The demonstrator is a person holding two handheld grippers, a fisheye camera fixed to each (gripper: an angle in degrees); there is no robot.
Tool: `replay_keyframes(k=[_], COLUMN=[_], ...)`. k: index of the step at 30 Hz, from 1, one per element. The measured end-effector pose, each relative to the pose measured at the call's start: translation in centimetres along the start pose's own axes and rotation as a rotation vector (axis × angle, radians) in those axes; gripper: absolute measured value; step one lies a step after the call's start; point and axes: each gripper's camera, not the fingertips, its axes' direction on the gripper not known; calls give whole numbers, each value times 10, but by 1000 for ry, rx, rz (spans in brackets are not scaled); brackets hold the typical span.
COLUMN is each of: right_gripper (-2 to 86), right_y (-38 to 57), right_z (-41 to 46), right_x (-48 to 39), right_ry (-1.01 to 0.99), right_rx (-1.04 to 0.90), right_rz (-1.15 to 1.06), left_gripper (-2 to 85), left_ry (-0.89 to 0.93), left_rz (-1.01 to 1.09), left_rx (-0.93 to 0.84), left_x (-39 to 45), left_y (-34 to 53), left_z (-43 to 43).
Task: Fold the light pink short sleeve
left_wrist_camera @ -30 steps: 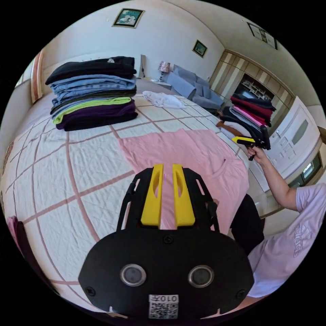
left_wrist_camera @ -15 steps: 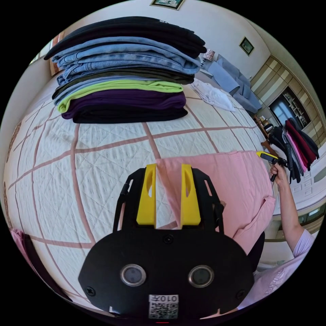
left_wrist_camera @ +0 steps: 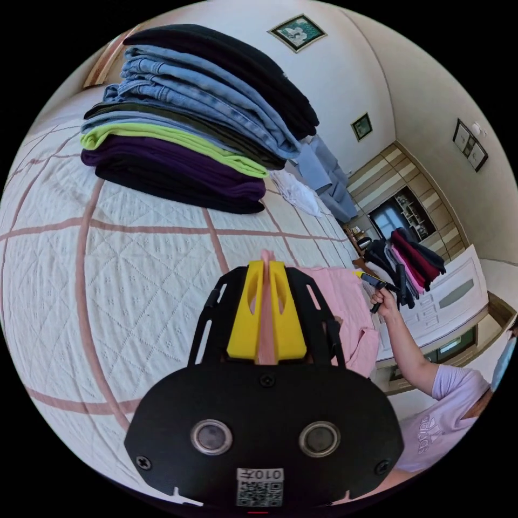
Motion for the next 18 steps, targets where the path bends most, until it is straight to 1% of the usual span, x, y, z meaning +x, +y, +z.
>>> replay_keyframes(k=[2,4,5,6,7,8,9,10,11,12,13,14,16,18], right_gripper=[40,41,41,41,41,41,41,40,41,41,41,41,41,41], right_y=[22,47,71,84,116,151,169,205,236,249,269,284,300,309], right_z=[-37,-73,-99,-112,-137,-158,-166,-177,-178,-174,-162,-145,-120,-98], right_x=[-10,-21,-29,-33,-40,-46,-48,-50,-49,-48,-43,-37,-34,-37], right_ry=[-59,-97,-118,-123,-139,-179,-204,-236,-242,-237,-227,-236,-225,-212], right_rx=[99,187,245,275,330,365,374,380,358,330,250,175,91,27], right_rz=[-77,-163,-240,-275,-365,-477,-529,-599,-631,-636,-612,-584,-541,-521], left_gripper=[3,2,2,1,1,1,1,1,1,0,0,0,0,1], left_ry=[58,187,222,257,275,288,305,278,254,202,164,151,23,-3], left_rz=[114,320,380,504,619,674,767,821,839,855,846,840,800,740], left_rx=[65,133,140,150,137,120,73,19,-11,-80,-155,-192,-358,-411], left_x=[21,59,70,94,115,125,142,153,156,160,159,159,150,139], left_y=[11,33,41,62,86,99,127,155,168,193,215,224,253,263], left_z=[-21,-57,-67,-89,-108,-116,-129,-137,-139,-138,-133,-129,-104,-92])
